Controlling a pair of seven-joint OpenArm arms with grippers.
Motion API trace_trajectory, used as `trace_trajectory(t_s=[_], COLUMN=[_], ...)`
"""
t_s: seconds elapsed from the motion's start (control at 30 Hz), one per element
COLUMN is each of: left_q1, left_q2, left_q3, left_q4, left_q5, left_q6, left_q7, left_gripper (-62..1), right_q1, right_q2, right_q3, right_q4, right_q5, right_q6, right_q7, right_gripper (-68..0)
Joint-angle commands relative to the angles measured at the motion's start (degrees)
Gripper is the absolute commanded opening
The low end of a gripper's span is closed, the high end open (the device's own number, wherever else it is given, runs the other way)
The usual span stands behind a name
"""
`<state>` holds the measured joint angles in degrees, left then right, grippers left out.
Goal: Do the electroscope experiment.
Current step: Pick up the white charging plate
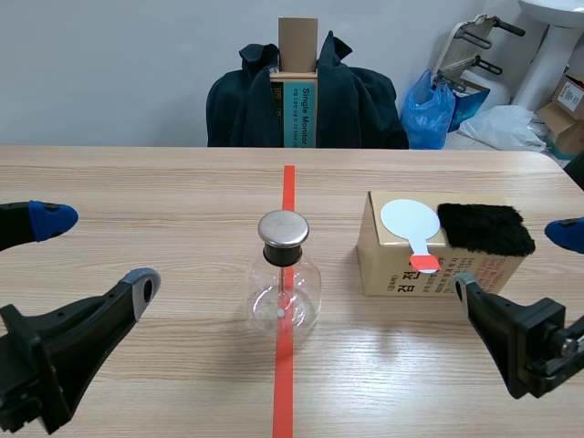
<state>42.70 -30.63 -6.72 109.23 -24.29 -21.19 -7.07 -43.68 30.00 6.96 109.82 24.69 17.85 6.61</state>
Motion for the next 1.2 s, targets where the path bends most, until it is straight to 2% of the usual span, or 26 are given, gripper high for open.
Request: trace_trajectory(t_s=[0.0, 0.13, 0.2, 0.27, 0.37, 0.5, 0.57, 0.7, 0.83, 1.0, 1.1, 1.17], left_q1=[0.31, 0.28, 0.28, 0.28, 0.28, 0.28, 0.28, 0.28, 0.28, 0.28, 0.28, 0.28], left_q2=[0.11, 0.13, 0.13, 0.13, 0.13, 0.13, 0.13, 0.13, 0.13, 0.13, 0.13, 0.13], left_q3=[-0.15, -0.15, -0.15, -0.15, -0.15, -0.15, -0.15, -0.15, -0.15, -0.15, -0.15, -0.15], left_q4=[1.01, 0.98, 0.98, 0.98, 0.98, 0.98, 0.98, 0.98, 0.98, 0.98, 0.98, 0.98], left_q5=[-0.37, -0.07, -0.07, -0.07, -0.09, -0.11, -0.11, -0.11, -0.11, -0.09, -0.09, -0.09], left_q6=[-0.13, -0.13, -0.13, -0.13, -0.13, -0.13, -0.13, -0.13, -0.13, -0.13, -0.13, -0.13], left_q7=[-0.79, -0.76, -0.79, -0.79, -0.79, -0.81, -0.81, -0.81, -0.79, -0.81, -0.79, -0.76], left_gripper=[1.4, 1.4, 1.4, 1.4, 1.4, 1.4, 1.4, 1.4, 1.4, 1.4, 1.4, 1.4], right_q1=[0.66, 0.66, 0.66, 0.66, 0.66, 0.66, 0.66, 0.68, 2.05, 6.75, 9.81, 11.89], right_q2=[0.48, 0.46, 0.46, 0.46, 0.37, -1.64, -3.48, -7.85, -12.13, -14.16, -15.23, -15.91], right_q3=[0.13, 0.13, 0.13, 0.13, 0.11, 0.11, 0.11, 0.09, -1.18, -6.51, -9.68, -11.52], right_q4=[0.59, 0.59, 0.59, 0.59, 0.59, 0.59, 0.59, 0.55, -1.44, -7.41, -11.63, -14.4], right_q5=[0.02, -0.81, -2.97, -7.13, -18.84, -41.38, -53.0, -72.0, -84.41, -90.6, -92.67, -93.68], right_q6=[0.68, 0.68, 0.68, 0.68, 0.7, 0.59, -0.57, -5.81, -14.99, -26.23, -29.77, -31.15], right_q7=[0.85, 0.81, 0.76, 0.79, 0.63, 0.63, 1.18, 3.96, 7.13, 5.11, 2.78, 1.86], right_gripper=[0.4, 0.4, 0.4, 0.4, 0.4, 0.4, 0.4, 0.4, 0.4, 0.4, 0.4, 0.4])
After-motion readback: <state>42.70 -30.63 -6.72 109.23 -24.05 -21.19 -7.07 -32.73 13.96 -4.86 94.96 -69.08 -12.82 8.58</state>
